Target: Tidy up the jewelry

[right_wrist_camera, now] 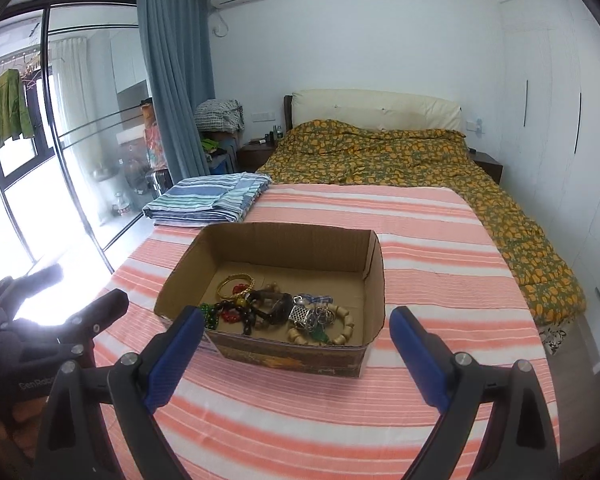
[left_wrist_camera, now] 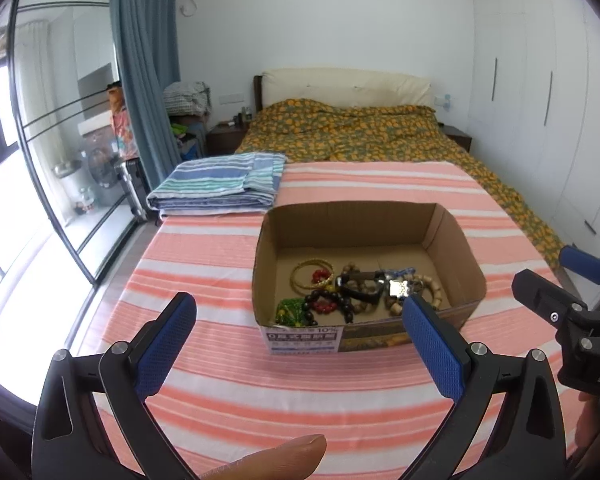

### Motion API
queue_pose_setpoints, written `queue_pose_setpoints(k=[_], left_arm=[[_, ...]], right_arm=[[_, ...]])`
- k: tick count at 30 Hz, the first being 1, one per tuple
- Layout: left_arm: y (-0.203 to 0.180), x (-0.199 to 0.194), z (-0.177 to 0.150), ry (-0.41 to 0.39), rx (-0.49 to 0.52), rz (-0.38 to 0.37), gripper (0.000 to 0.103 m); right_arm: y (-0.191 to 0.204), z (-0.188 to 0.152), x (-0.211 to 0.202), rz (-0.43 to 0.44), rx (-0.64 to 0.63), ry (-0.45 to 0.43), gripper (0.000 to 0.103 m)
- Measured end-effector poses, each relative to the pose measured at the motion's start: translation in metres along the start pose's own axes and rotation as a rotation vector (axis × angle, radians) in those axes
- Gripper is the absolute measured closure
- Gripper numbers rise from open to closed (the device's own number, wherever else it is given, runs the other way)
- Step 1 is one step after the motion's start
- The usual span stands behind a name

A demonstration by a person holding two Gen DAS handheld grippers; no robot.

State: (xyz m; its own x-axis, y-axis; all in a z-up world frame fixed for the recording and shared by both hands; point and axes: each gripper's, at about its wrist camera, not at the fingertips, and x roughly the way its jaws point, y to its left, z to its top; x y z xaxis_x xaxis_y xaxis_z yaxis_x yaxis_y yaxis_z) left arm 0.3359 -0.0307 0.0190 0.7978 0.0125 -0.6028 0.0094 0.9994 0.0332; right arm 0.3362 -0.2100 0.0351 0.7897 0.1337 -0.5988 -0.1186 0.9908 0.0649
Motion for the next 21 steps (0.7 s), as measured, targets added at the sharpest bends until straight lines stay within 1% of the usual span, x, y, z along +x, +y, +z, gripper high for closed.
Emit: queue_pose_setpoints(k=[4,12,21], left_arm=[[0.004,-0.012,0.003,0.001,-0.016,-0.021,0.0],[0.006,-0.033,0.012,-0.027,-0.009,-0.015,0.0],[0.013,-0.04,0.018,-0.021,-0.028,0.004,0.0]], right_arm=[[0.005,0.004,-0.009,0.007,-0.013,-0.001,0.007],[0.012,0.008,-0.021,0.02,-0.032,0.0,0.007],[0.019,0.013,-0.031,0.012,-0.054,-0.009,0.007]])
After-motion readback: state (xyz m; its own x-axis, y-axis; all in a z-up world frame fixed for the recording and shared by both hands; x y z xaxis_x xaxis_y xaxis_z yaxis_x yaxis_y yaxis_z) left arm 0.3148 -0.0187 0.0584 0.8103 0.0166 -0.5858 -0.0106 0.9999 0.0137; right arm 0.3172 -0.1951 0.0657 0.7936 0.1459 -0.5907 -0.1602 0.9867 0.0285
